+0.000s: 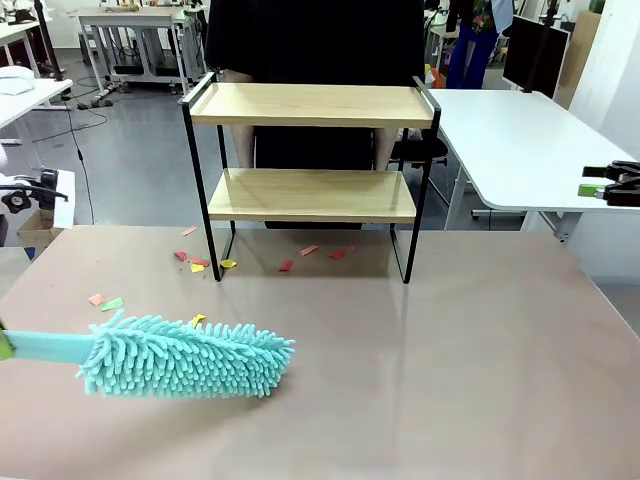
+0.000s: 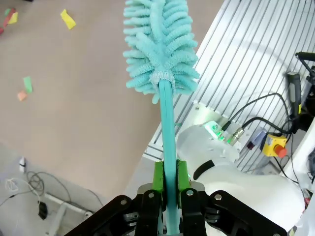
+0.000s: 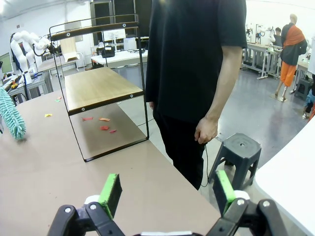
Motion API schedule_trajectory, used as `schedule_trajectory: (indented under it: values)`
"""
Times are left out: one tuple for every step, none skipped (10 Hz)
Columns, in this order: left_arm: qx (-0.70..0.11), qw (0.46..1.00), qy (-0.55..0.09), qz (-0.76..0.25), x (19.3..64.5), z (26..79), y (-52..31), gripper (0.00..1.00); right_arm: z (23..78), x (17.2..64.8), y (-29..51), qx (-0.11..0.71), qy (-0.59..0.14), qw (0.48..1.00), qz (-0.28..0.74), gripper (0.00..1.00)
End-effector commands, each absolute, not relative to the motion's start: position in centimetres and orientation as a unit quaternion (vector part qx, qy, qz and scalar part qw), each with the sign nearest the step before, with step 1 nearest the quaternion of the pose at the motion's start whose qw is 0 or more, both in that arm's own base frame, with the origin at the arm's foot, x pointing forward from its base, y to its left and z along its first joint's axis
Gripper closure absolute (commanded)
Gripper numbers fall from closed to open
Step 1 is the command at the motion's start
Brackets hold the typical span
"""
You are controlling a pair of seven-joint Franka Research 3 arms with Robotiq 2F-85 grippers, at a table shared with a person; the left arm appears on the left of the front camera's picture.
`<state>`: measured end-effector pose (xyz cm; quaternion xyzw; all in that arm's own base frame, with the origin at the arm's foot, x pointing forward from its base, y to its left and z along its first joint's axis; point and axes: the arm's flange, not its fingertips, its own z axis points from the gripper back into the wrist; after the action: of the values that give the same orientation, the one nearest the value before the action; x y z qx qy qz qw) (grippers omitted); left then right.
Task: Clean the shelf.
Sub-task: Clean the specific section of the Shelf indicated by the human with the Duster.
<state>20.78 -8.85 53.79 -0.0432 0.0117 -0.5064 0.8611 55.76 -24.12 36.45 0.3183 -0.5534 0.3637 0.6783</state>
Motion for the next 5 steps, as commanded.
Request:
schedule_trajectory:
  values:
    - [-0.049,0.865,0.009,-0.5,20.73,54.3,-9.29,0.87,36.75,55.81,-23.95,0.318,-0.555,0.677,0.365,0.0]
    - [-0.049,0.865,0.009,-0.5,20.73,54.3,-9.29,0.87,36.75,55.81,-23.95,0.318,-0.555,0.677,0.365,0.0]
    - [-0.049,0.865,0.009,-0.5,20.73,54.3,-9.29,0.87,36.75,55.81,-23.95,0.318,-0.555,0.677,0.365,0.0]
    - [-0.049,0.865,0.009,-0.5,20.73,54.3,-9.29,0.87,36.75,55.81,-23.95,0.318,-0.555,0.677,0.365,0.0]
    - [-0.049,0.865,0.009,-0.5,20.73,54.3,-9.29,0.87,36.75,55.81,-23.95,0.318,-0.555,0.677,0.365,0.0]
